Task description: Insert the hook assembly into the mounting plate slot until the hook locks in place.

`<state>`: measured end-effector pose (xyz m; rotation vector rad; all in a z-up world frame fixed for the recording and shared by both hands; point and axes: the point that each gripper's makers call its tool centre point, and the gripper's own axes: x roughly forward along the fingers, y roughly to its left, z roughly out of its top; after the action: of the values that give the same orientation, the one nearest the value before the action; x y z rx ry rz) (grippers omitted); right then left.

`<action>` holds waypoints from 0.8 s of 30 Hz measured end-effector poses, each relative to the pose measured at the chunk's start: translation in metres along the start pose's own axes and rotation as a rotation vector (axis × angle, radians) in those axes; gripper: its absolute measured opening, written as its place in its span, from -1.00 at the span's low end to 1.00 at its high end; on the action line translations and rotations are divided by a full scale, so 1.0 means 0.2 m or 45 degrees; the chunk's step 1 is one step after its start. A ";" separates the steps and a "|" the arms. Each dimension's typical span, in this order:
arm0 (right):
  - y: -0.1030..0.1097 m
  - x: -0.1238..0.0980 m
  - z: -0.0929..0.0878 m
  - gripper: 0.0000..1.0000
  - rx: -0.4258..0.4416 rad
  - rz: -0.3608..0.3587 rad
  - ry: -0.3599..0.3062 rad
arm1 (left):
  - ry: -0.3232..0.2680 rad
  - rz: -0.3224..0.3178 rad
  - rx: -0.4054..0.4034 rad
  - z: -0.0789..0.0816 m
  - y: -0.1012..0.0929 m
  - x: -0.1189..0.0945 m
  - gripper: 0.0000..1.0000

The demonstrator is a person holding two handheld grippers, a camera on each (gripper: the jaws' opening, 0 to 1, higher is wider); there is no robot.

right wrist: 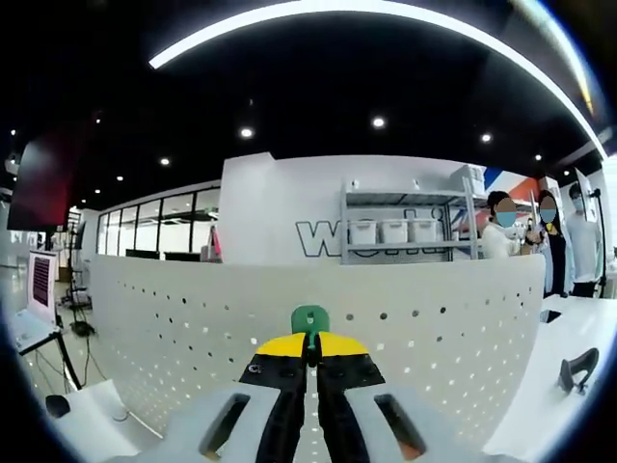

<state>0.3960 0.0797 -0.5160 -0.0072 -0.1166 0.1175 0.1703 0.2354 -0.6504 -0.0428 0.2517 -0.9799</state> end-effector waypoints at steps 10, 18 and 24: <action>-0.02 0.03 0.00 -0.97 0.005 -0.006 0.003 | 0.003 0.000 -0.003 -0.01 0.00 0.00 0.86; -0.01 0.04 0.01 -0.97 -0.002 -0.005 -0.002 | 0.004 0.002 -0.006 -0.01 0.01 0.01 0.86; -0.01 0.05 0.01 -0.97 -0.007 -0.006 -0.004 | 0.006 0.002 -0.010 -0.02 0.01 0.01 0.85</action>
<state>0.4052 0.0779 -0.5132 -0.0120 -0.1204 0.1126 0.1721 0.2356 -0.6547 -0.0476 0.2604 -0.9775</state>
